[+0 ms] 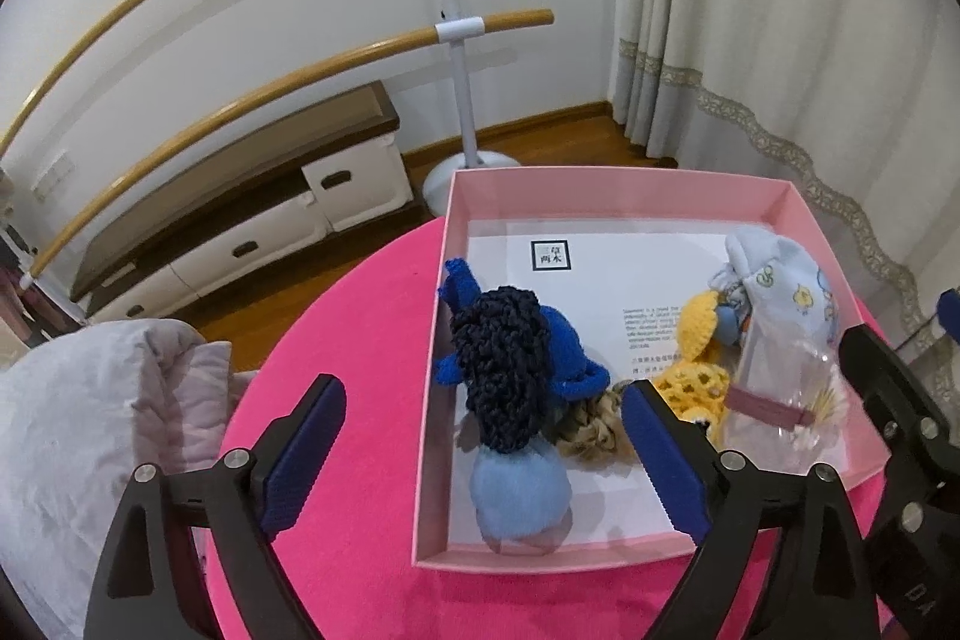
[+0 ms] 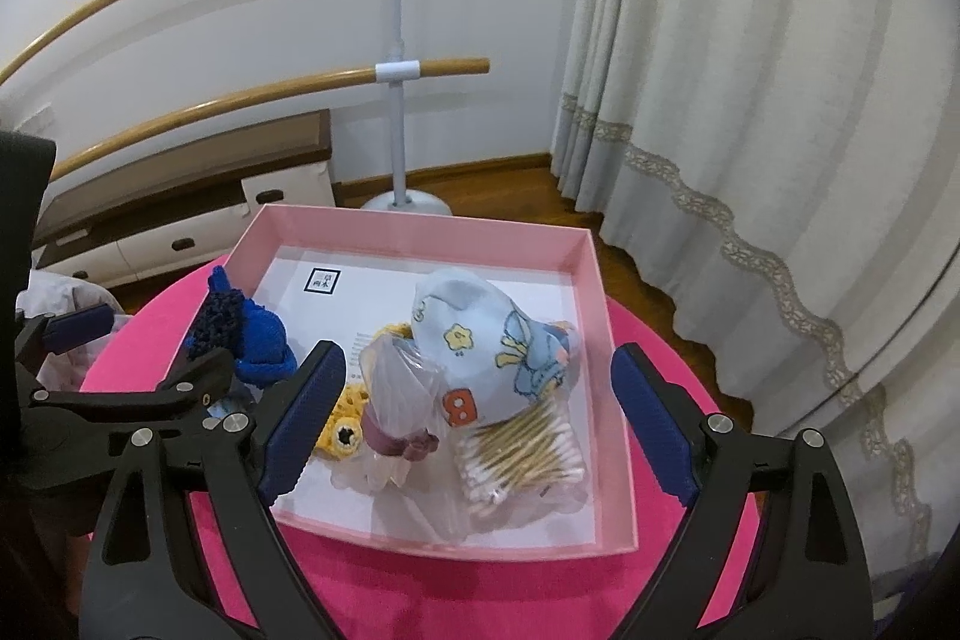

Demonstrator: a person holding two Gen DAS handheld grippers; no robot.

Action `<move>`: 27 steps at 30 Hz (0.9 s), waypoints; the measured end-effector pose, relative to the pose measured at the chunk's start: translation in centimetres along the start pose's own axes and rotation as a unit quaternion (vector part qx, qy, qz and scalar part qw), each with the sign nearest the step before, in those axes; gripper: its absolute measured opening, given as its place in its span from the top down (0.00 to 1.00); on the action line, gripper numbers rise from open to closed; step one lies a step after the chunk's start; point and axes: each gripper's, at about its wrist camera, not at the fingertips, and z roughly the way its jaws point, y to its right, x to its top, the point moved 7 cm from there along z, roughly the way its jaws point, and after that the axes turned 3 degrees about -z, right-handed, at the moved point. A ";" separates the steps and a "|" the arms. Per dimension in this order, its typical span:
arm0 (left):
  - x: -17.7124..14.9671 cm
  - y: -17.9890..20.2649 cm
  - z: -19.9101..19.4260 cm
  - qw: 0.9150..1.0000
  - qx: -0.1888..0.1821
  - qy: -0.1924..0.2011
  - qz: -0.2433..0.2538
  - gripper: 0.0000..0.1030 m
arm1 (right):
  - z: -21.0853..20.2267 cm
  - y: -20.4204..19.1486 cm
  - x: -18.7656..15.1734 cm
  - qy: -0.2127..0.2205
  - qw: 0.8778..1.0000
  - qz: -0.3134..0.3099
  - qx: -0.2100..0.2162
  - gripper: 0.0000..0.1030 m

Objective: Organize soft objects

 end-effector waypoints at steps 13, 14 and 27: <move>-3.5 -0.3 -7.3 0.999 -0.017 0.039 -0.012 0.08 | -6.3 1.5 -2.0 0.031 0.999 0.015 -0.028 0.06; -3.8 -0.4 -7.9 0.999 -0.012 0.044 -0.012 0.08 | -6.9 1.6 -2.1 0.035 0.999 0.016 -0.031 0.01; -7.6 0.0 -17.2 0.992 -0.010 0.123 -0.022 0.07 | -14.5 3.5 -3.9 0.100 0.990 0.026 -0.100 0.01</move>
